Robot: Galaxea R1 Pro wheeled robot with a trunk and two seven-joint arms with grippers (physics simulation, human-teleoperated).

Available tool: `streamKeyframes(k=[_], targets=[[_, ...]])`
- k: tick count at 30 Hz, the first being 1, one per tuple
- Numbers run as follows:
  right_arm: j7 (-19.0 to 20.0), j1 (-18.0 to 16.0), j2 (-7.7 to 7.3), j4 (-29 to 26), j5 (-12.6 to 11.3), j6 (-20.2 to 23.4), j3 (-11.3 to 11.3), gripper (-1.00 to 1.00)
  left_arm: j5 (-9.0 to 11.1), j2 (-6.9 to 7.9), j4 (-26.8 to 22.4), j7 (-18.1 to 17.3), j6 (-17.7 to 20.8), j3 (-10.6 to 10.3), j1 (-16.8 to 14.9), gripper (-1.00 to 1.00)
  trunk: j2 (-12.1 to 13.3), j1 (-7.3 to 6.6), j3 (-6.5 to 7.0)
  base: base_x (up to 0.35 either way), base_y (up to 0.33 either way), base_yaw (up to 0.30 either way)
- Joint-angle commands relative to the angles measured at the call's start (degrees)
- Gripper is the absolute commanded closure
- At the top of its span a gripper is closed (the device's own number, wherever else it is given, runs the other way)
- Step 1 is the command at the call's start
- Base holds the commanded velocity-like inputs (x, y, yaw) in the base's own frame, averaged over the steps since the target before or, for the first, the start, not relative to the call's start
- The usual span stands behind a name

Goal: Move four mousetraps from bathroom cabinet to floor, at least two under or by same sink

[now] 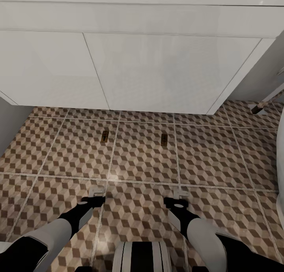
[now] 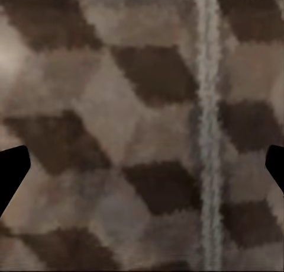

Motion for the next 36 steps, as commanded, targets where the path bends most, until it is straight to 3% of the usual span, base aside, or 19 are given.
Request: streamKeyframes(k=[1,11,25,36], targets=[[-0.17,0.09,0.02,0.2,0.53,-0.2,-0.47,-1.0,0.52,0.04,0.09,0.28,0.16,-0.49,0.0,-1.0,-0.01,-0.01,-0.03,0.0,0.0,0.0],[-0.08,1.1,0.02,1.15,1.95,-0.2,-0.4,-1.0,0.59,0.1,0.95,0.32,0.16,-0.47,0.15,-1.0,-0.01,-0.01,-0.03,0.0,0.0,0.0],[1.12,3.96,0.02,1.28,10.54,-0.32,-0.38,-1.0,0.47,-1.92,2.38,0.46,0.15,-0.49,1.11,-1.0,-0.01,-0.01,-0.03,0.0,0.0,0.0],[2.03,4.37,0.02,1.22,11.8,-0.44,-0.38,-1.0,0.49,-2.78,3.25,0.64,0.16,-0.48,1.25,-1.0,-0.01,-0.01,-0.03,0.0,0.0,0.0]])
